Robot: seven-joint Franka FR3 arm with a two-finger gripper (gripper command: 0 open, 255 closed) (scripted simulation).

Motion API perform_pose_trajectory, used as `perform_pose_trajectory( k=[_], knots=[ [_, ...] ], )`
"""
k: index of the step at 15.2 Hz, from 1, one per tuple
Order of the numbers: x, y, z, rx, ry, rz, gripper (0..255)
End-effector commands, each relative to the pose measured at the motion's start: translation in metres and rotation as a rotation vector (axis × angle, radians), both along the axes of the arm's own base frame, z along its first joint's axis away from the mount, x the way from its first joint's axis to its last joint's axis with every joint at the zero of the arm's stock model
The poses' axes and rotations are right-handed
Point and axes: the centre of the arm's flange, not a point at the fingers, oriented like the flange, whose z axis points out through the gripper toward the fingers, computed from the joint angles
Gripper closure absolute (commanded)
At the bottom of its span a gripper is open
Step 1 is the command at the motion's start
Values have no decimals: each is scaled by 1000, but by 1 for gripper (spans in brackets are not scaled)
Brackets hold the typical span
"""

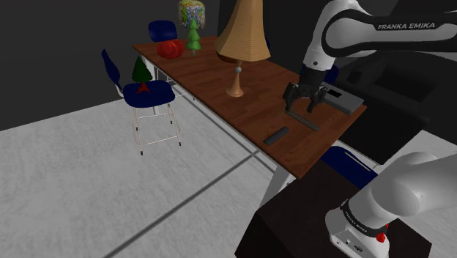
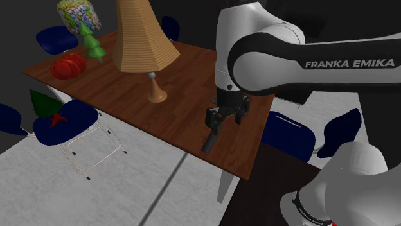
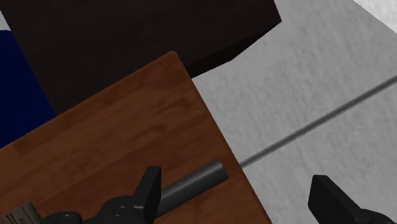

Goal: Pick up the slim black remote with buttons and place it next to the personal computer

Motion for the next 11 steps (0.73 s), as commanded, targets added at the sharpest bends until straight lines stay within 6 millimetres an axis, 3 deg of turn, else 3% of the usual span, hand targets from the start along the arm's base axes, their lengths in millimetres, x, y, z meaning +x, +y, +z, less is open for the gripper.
perform_pose_trajectory(
  k=[1,11],
  knots=[
    [12,-12,-24,6,5,-113,0],
    [61,-69,-134,37,40,-645,0]
  ],
)
